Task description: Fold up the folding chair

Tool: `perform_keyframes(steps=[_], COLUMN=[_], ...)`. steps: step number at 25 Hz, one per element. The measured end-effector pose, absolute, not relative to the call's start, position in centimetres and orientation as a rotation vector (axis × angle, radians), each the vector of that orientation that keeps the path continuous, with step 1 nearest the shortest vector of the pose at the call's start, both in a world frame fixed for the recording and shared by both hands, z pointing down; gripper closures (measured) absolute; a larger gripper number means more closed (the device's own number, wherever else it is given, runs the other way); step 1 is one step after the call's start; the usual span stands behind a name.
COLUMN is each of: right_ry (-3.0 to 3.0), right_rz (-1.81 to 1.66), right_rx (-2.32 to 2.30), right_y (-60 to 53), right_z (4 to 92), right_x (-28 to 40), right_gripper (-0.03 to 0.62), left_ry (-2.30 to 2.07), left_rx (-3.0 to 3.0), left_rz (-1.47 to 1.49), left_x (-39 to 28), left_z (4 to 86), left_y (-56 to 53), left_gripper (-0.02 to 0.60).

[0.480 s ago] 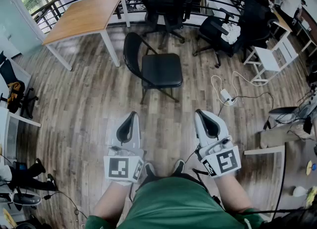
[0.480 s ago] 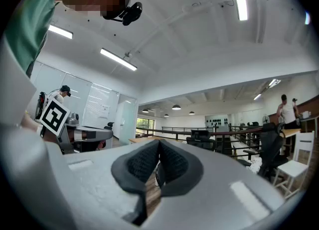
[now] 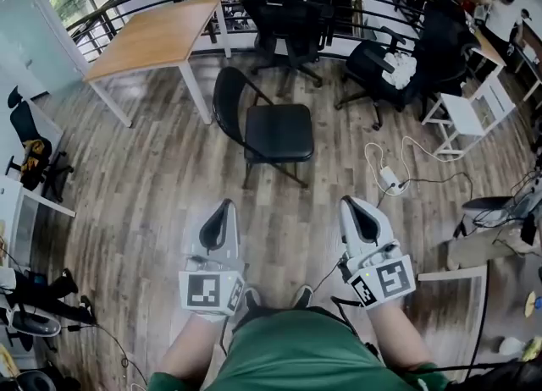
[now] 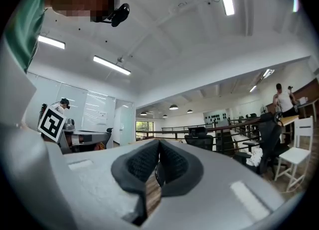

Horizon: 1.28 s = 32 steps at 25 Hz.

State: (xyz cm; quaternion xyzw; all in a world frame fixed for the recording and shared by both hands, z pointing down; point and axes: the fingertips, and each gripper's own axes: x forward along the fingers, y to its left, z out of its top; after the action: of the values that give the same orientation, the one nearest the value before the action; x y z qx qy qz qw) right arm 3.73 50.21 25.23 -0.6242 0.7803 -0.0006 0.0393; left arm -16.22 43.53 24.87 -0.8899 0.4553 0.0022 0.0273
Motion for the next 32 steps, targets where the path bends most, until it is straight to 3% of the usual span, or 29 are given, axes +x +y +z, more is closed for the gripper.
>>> perform_keyframes(steps=[15, 32], right_ry=[2.366, 2.243], right_rz=[-0.132, -0.176], right_rx=[-1.947, -2.098], right_y=[48.6, 32.3], right_z=[27.7, 27.5], right_x=[9.0, 9.7], right_gripper=[0.589, 0.589], left_ry=[1.457, 1.394], left_rx=[-2.708, -2.776], left_rz=[-0.071, 0.002], left_x=[-14.1, -14.9], left_z=[26.1, 27.0], left_y=[42.5, 23.5], left_gripper=[0.571, 0.571])
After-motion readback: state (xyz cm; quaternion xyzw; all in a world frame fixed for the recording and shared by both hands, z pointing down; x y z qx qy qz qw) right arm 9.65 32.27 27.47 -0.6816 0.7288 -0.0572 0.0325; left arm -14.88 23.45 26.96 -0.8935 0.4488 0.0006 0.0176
